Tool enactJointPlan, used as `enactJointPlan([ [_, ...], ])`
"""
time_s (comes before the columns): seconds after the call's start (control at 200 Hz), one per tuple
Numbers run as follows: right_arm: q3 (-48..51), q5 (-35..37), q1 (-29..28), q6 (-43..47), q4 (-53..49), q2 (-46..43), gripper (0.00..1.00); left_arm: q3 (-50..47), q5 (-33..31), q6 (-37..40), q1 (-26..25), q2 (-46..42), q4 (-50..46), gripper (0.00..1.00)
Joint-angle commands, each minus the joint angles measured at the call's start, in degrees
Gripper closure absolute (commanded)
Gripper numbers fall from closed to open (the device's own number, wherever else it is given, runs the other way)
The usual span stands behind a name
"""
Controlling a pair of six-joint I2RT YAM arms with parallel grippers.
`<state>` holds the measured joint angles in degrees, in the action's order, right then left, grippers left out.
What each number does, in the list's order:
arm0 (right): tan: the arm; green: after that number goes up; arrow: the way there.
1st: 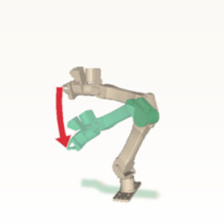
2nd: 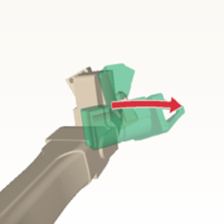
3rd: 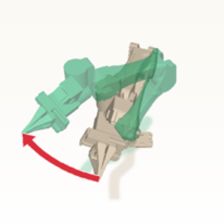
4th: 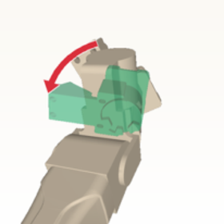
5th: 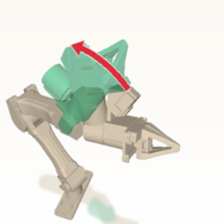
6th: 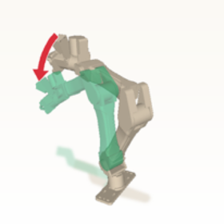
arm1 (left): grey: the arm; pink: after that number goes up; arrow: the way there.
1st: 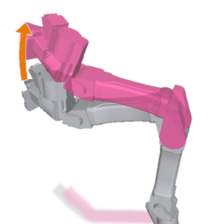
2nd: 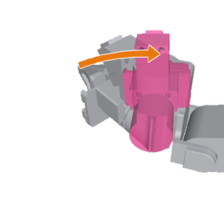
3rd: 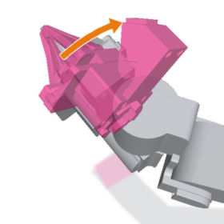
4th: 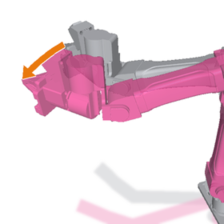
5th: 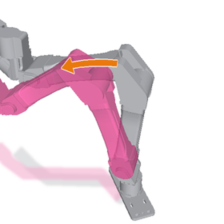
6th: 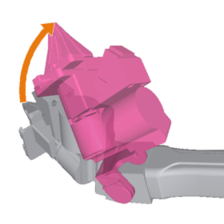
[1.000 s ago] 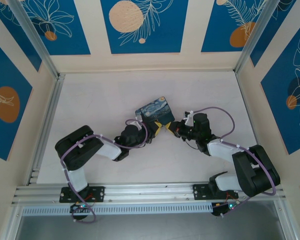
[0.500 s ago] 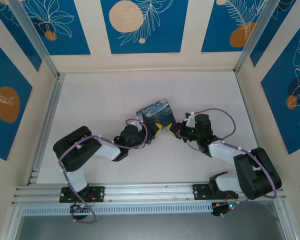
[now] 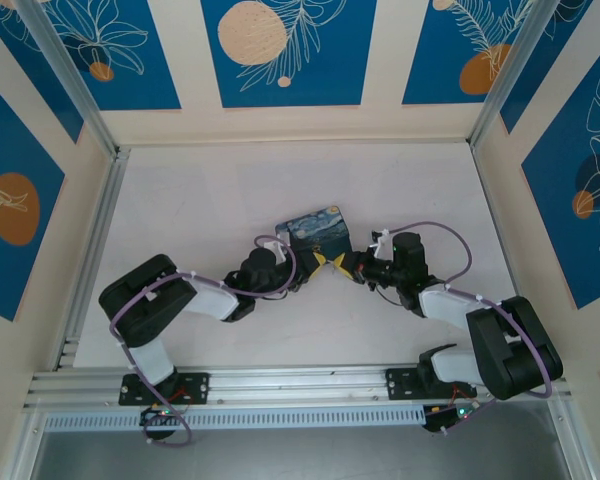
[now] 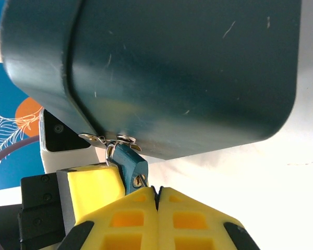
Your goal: Unlock the padlock with the key
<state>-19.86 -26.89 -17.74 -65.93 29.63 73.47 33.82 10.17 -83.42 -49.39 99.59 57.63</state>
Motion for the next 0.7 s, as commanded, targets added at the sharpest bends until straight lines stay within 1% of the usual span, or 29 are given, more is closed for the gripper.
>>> enactJointPlan([
  [0.0,0.8,-3.0,-0.1,0.9,2.9,-1.5,1.00,2.2,6.5,-0.4,-1.0,-0.1,6.4,1.00],
  [0.21,2.4,-3.7,0.8,-1.1,5.7,-2.2,1.00,2.2,5.5,-5.7,-1.0,1.6,12.7,1.00],
  [0.52,1.2,-5.5,2.2,-0.7,3.8,-6.2,1.00,3.3,5.1,-8.4,-1.0,-1.1,13.4,1.00],
  [0.695,1.1,-5.4,3.0,-3.1,4.9,-6.6,1.00,3.3,4.6,-9.1,-1.1,-1.9,13.4,1.00],
])
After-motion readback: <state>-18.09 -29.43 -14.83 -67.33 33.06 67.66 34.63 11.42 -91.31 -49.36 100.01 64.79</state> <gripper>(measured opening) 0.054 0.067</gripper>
